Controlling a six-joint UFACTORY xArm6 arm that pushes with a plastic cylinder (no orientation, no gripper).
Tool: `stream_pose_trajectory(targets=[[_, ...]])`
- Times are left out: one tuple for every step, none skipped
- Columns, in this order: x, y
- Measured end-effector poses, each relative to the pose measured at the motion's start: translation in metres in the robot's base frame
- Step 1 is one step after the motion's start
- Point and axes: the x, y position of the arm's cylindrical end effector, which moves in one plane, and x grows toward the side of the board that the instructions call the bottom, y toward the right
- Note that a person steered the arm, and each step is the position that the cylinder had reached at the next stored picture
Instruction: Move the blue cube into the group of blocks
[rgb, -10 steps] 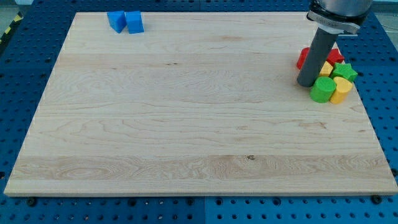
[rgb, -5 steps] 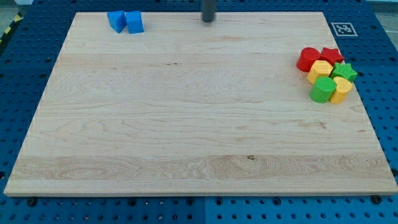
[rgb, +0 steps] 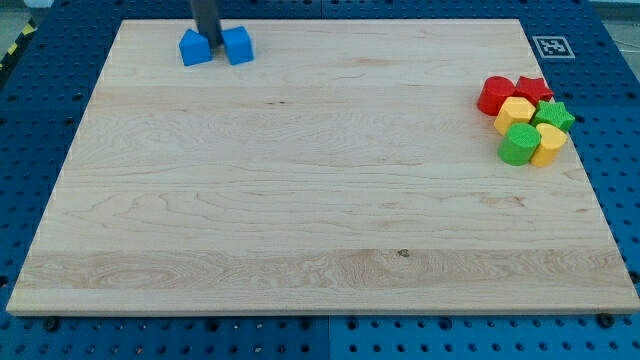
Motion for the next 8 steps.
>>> stream_pose_trajectory(targets=[[0.005, 0.016], [-0.023, 0.005], [0.004, 0.039], [0.070, 0.109], [0.099, 0.177], [0.094, 0.160], [0.112, 0.125], [0.155, 0.170]])
